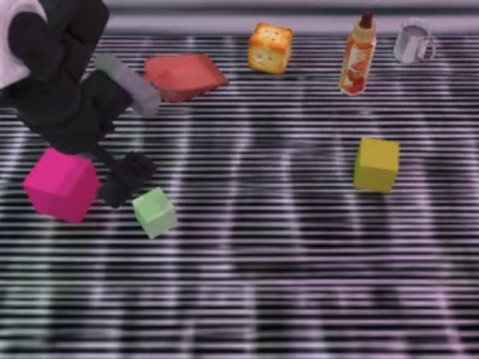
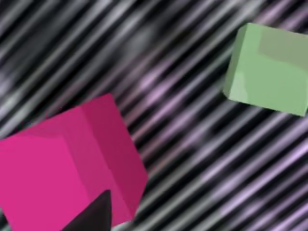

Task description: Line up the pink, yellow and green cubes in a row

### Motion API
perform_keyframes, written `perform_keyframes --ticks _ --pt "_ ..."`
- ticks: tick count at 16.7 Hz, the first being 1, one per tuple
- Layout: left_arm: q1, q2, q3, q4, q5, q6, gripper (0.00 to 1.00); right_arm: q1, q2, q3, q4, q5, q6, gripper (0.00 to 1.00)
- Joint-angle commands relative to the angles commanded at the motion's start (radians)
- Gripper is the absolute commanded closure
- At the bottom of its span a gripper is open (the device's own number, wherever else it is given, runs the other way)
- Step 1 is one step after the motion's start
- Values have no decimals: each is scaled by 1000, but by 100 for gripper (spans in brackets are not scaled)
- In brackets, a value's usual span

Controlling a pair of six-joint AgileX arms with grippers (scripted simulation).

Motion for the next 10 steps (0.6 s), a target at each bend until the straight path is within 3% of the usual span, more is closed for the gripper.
perform_keyframes --ticks 5,10 --pt "-58 304 240 -152 -2 85 0 0 0 0 0 0 0 0" --pt "-73 377 307 -191 -3 107 0 0 0 0 0 0 0 0"
